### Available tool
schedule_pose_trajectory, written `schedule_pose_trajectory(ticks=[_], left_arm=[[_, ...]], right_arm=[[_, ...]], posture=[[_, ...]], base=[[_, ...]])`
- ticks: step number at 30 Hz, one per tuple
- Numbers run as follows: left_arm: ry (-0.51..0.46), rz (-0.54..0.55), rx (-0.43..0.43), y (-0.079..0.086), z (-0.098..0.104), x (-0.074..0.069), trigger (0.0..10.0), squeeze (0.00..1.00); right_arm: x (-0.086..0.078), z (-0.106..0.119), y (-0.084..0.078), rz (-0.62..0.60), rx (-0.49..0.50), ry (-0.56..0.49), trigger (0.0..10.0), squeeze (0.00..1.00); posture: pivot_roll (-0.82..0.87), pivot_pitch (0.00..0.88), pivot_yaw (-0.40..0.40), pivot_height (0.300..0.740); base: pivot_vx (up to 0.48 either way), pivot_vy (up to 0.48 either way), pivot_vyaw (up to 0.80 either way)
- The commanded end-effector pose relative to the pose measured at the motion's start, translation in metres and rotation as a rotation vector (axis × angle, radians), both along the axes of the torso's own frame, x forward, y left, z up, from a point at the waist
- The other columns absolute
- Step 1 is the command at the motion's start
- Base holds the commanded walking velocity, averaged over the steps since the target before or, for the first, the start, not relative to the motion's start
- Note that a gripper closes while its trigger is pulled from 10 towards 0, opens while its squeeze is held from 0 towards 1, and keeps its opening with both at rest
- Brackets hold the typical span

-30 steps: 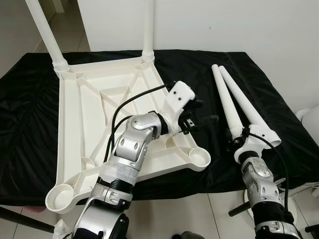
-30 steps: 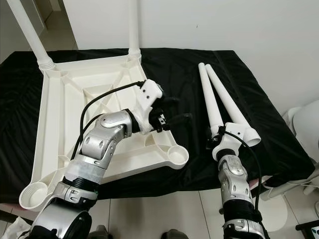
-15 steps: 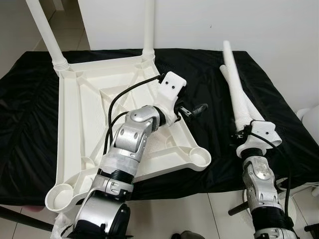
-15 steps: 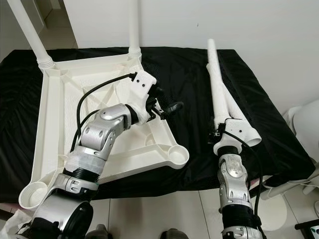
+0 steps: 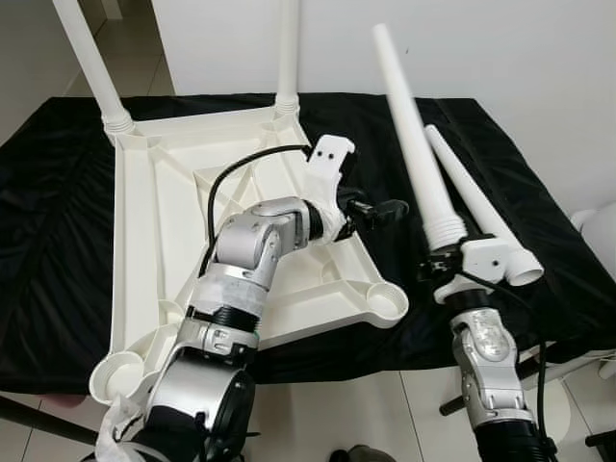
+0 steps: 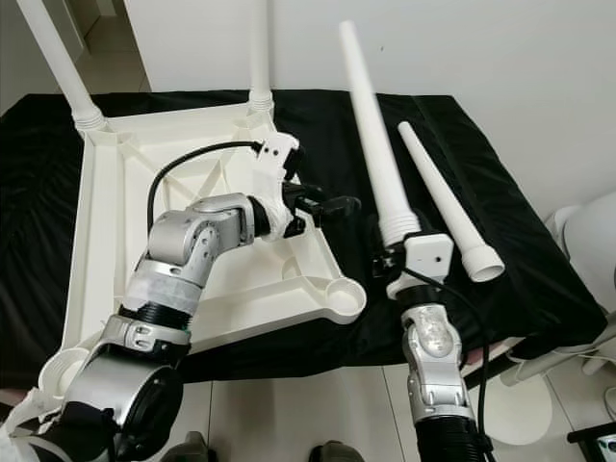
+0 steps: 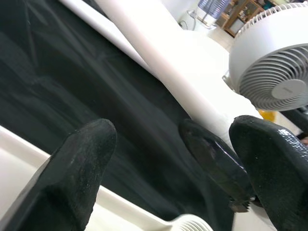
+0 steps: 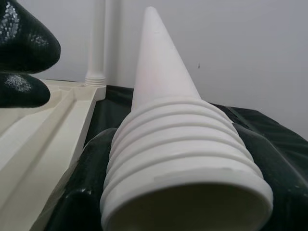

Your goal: Building children table

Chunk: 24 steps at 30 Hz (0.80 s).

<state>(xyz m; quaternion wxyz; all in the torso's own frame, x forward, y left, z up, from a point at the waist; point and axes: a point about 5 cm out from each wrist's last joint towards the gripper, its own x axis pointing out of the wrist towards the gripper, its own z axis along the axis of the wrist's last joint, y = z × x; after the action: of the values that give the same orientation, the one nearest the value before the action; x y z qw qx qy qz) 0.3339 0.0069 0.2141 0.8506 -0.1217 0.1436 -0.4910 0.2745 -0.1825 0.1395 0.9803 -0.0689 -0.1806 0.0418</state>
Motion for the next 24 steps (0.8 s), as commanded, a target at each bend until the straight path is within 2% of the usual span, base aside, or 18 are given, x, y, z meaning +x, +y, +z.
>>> schedule_pose_trajectory(ticks=[1, 4, 7, 13, 24], left_arm=[[0.047, -0.075, -0.045, -0.004, 0.005, -0.001, 10.0, 0.00], [0.135, -0.064, -0.074, -0.006, 0.010, 0.005, 10.0, 0.00], [0.169, -0.043, -0.070, -0.006, 0.010, 0.009, 10.0, 0.00], [0.190, -0.021, -0.088, -0.009, 0.016, 0.014, 10.0, 0.00], [0.211, 0.018, -0.074, -0.012, 0.015, 0.022, 10.0, 0.00]], right_arm=[[-0.003, 0.007, 0.004, 0.026, -0.029, -0.040, 10.0, 0.00], [-0.003, 0.009, 0.016, 0.080, -0.081, -0.052, 10.0, 0.00], [-0.003, 0.011, 0.021, 0.095, -0.094, -0.061, 10.0, 0.00], [-0.006, 0.011, 0.033, 0.138, -0.127, -0.065, 10.0, 0.00], [-0.012, 0.007, 0.044, 0.169, -0.139, -0.060, 10.0, 0.00]], posture=[[0.01, 0.000, -0.032, 0.740], [0.00, 0.000, -0.026, 0.740], [0.00, 0.000, -0.024, 0.740], [0.00, 0.000, -0.022, 0.740], [-0.01, 0.000, -0.020, 0.740]], base=[[0.000, 0.000, 0.00], [0.000, 0.000, 0.00], [0.000, 0.000, 0.00], [0.000, 0.000, 0.00], [0.000, 0.000, 0.00]])
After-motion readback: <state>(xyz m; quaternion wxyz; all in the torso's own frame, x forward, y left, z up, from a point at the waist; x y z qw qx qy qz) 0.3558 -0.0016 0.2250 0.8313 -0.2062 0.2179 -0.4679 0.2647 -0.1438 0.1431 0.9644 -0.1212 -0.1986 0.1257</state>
